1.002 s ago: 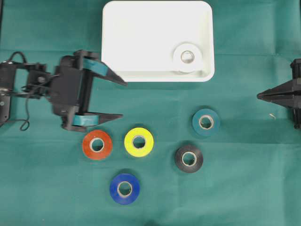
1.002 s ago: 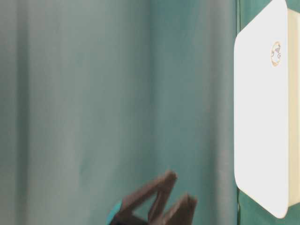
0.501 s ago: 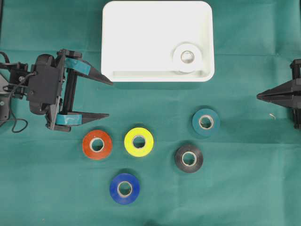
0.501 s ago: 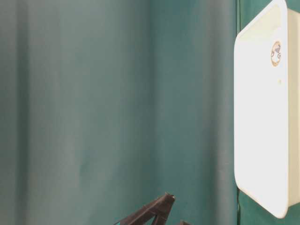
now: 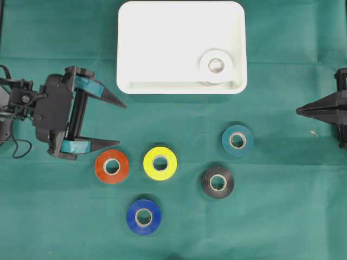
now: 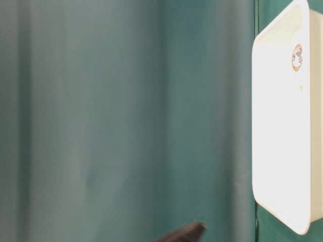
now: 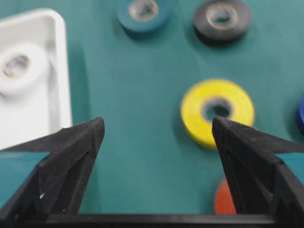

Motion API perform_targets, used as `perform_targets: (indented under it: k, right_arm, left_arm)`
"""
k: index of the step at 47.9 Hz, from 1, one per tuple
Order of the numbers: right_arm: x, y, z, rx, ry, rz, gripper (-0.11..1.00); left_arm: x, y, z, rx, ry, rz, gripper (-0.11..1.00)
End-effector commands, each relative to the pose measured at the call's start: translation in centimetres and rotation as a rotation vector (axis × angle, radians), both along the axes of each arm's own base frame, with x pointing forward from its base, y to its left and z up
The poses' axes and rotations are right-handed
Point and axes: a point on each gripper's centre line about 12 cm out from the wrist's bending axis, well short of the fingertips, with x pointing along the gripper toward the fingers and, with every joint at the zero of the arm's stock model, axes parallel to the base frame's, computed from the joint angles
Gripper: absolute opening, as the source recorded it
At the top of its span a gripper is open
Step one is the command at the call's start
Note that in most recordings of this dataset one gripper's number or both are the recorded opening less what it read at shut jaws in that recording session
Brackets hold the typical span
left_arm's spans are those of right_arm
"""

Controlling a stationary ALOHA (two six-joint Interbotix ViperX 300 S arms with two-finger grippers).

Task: Put the tape into the white case with the left arm.
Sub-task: 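Withdraw the left gripper back to the left edge, then move the left gripper down onto the red tape roll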

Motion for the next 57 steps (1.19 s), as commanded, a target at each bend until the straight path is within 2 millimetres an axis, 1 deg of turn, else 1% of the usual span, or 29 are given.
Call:
perform_targets:
  k: [1,7,16,27,32,43,52,57]
  right_arm:
    - [0.2,0.0,0.4,0.0,-0.008,-0.001,-0.09]
    - [0.2,0.0,0.4,0.0,-0.008,-0.001,-0.09]
    - [0.2,0.0,0.3,0.0,-0.008,-0.001,-0.09]
    - [0.2,0.0,0.4,0.0,-0.008,-0.001,-0.09]
    - [0.2,0.0,0.4,0.0,-0.009,-0.001,-0.09]
    - [0.2,0.0,0.4,0.0,-0.008,-0.001,-0.09]
    - [0.2,0.0,0.3,0.0,-0.008,-0.001,-0.09]
    - [0.2,0.0,0.4,0.0,-0.009,-0.001,-0.09]
  left_arm:
    - [-0.1,-0.6,0.1,-0.009,0.034,-0.016,0.95]
    - [-0.7,-1.2,-0.6,-0.053,0.12,-0.005,0.95]
    - [-1.4,-1.5,-1.4,-0.089,0.212,0.015,0.95]
    - [-1.1,-1.6,-1.7,-0.087,0.231,0.014,0.95]
    - [-0.8,-1.8,-2.2,-0.083,0.252,0.012,0.95]
    - [0.3,-2.3,-4.3,-0.067,0.328,0.005,0.95]
    - [0.5,-2.5,-6.5,-0.055,0.397,0.008,0.95]
    - [0.8,-2.7,-7.4,-0.048,0.424,0.005,0.95]
